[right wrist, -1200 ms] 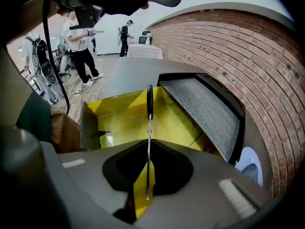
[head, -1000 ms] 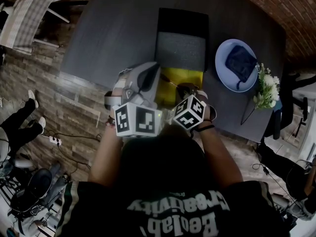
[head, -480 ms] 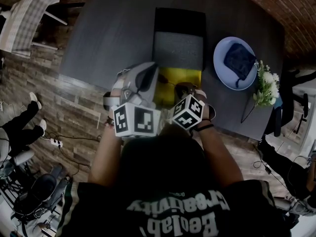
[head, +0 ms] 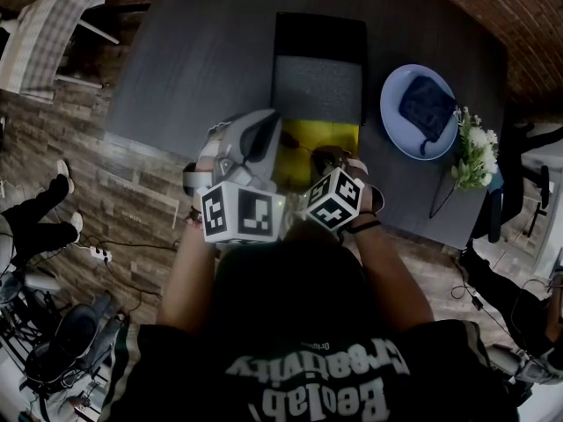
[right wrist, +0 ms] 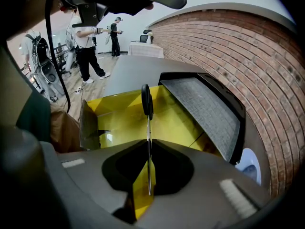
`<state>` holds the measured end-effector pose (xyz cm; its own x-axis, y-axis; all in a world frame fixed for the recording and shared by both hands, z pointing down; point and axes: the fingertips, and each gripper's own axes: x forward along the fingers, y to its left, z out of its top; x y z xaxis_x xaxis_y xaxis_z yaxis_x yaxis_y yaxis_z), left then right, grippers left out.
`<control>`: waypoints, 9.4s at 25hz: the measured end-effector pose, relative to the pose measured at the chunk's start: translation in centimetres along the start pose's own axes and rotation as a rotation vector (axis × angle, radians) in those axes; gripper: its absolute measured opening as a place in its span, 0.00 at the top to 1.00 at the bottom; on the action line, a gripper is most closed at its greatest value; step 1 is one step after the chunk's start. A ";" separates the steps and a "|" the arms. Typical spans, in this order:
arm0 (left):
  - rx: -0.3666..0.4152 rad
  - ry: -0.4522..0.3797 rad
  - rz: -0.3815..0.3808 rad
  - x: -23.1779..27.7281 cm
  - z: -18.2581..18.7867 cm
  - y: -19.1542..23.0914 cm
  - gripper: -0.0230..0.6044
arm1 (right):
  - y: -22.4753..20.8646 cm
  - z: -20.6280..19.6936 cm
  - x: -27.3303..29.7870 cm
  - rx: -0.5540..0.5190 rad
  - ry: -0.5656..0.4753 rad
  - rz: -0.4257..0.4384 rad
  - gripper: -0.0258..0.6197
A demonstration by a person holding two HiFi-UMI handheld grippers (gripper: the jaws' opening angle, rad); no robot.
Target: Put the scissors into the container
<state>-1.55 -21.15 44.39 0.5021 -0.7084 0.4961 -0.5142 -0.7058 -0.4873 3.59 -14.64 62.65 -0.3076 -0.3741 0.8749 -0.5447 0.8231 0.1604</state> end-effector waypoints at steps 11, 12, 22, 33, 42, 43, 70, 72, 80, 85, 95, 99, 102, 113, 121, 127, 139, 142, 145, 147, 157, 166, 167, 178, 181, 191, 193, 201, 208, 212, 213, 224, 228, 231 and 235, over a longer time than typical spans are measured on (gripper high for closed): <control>-0.004 0.001 -0.005 0.2 -0.1 -0.2 0.96 | 0.0 0.0 0.0 -0.001 0.004 -0.002 0.91; -0.004 0.001 -0.006 0.2 -0.1 -0.2 0.96 | 0.0 0.0 0.0 -0.002 0.005 -0.003 0.91; 0.003 -0.006 -0.017 0.4 0.3 -0.6 0.96 | 0.0 0.2 -0.1 0.003 -0.009 -0.006 0.90; 0.001 0.001 -0.015 0.3 0.0 -0.5 0.96 | 0.1 0.2 -0.2 -0.002 -0.009 -0.004 0.89; 0.004 0.005 -0.018 0.6 -0.1 -0.5 0.96 | 0.1 0.3 -0.2 0.021 -0.029 0.010 0.85; 0.006 0.004 -0.019 0.6 -0.1 -0.5 0.96 | 0.1 0.3 -0.2 0.023 -0.032 0.015 0.84; 0.026 0.022 0.004 -0.5 1.2 -1.2 0.96 | -0.5 0.0 -2.2 -0.004 -0.069 0.005 0.82; 0.029 0.021 0.007 -0.6 1.4 -1.4 0.96 | -0.5 -0.1 -2.4 -0.004 -0.076 0.004 0.82; 0.031 0.025 0.019 -1.2 1.6 -1.6 0.96 | -0.5 0.2 -3.2 0.017 -0.120 0.006 0.78; 0.036 0.021 0.021 -1.4 1.9 -1.8 0.96 | -0.7 0.5 -4.1 0.002 -0.142 -0.016 0.78; 0.046 0.014 0.023 -1.9 2.4 -2.0 0.96 | -1.2 1.6 -5.8 -0.004 -0.204 -0.051 0.78; 0.045 0.017 0.026 -2.2 2.3 -2.0 0.96 | -1.5 2.4 -6.5 -0.016 -0.235 -0.066 0.78; 0.046 0.017 0.025 -2.2 2.4 -2.0 0.96 | -1.7 2.9 -7.2 -0.023 -0.264 -0.079 0.78; 0.043 0.013 0.045 -2.6 2.7 -1.6 0.96 | -2.4 4.9 -9.6 0.000 -0.368 -0.094 0.78; 0.054 0.012 0.035 -2.4 3.0 -1.8 0.96 | -3.2 6.0 -11.1 -0.016 -0.423 -0.121 0.78; 0.012 -0.012 0.039 -2.5 3.9 -1.2 0.96 | -3.4 6.5 -11.9 -0.021 -0.458 -0.118 0.77; 0.021 -0.029 0.045 -2.6 4.8 -0.8 0.96 | -4.3 8.7 -15.3 -0.065 -0.556 -0.163 0.77; 0.024 -0.038 0.050 -2.8 5.1 -0.6 0.96 | -4.6 9.5 -16.1 -0.069 -0.576 -0.174 0.77; 0.027 -0.045 0.052 -3.0 5.4 -0.5 0.96 | -4.8 10.1 -17.1 -0.064 -0.605 -0.183 0.77; 0.029 -0.048 0.052 -3.0 5.5 -0.5 0.96 | -5.1 10.4 -17.8 -0.055 -0.624 -0.187 0.77; 0.021 -0.059 0.049 -3.5 6.0 -0.3 0.96 | -6.4 12.0 -20.9 -0.024 -0.715 -0.206 0.77; -0.033 -0.091 0.063 -5.3 7.6 0.8 0.96 | -6.4 13.6 -24.7 -0.061 -0.784 -0.238 0.78; -0.041 -0.096 0.067 -5.5 7.8 1.0 0.96 | -6.4 13.7 -25.0 -0.066 -0.789 -0.242 0.78; -0.034 -0.159 0.099 -8.4 10.1 1.7 0.96 | -5.7 14.5 -28.2 -0.075 -0.874 -0.272 0.82; -0.014 -0.165 0.106 -8.7 10.4 1.1 0.96 | -5.5 14.5 -28.9 -0.064 -0.914 -0.271 0.85; -0.004 -0.168 0.102 -9.4 11.0 -0.4 0.96 | -4.2 13.4 -29.7 -0.057 -0.925 -0.244 0.95; -0.016 -0.174 0.102 -9.5 11.2 -0.4 0.96 | -3.9 13.3 -29.6 -0.062 -0.917 -0.232 0.95; -0.016 -0.191 0.123 -10.5 12.2 -0.4 0.96 | -4.0 13.5 -29.9 -0.030 -0.972 -0.215 0.95; -0.007 -0.216 0.113 -11.6 12.7 -0.2 0.96 | -3.5 14.3 -30.4 -0.055 -0.968 -0.239 0.95; 0.000 -0.243 0.111 -12.6 12.9 0.2 0.96 | -2.9 14.9 -31.1 -0.036 -0.982 -0.254 0.95; 0.003 -0.250 0.108 -12.9 12.9 0.3 0.96 | -2.6 15.1 -31.2 -0.033 -0.983 -0.257 0.95; 0.022 -0.295 0.062 -18.0 11.4 0.3 0.96 | 2.1 16.8 -33.5 0.057 -1.006 -0.299 0.95; 0.023 -0.314 0.050 -20.4 10.5 -0.1 0.96 | 4.4 16.9 -34.3 0.083 -0.996 -0.341 0.95; 0.021 -0.329 0.040 -22.1 9.9 -0.7 0.96 | 6.1 16.7 -34.6 0.097 -0.976 -0.365 0.95; 0.021 -0.346 0.013 -24.3 9.1 -2.0 0.96 | 8.9 16.3 -34.9 0.106 -0.954 -0.398 0.95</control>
<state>-6.42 -2.67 26.79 0.7038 -0.6759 0.2185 -0.5091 -0.6945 -0.5085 -3.21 -1.21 26.06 -0.5546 -0.8314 0.0351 -0.7939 0.5413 0.2770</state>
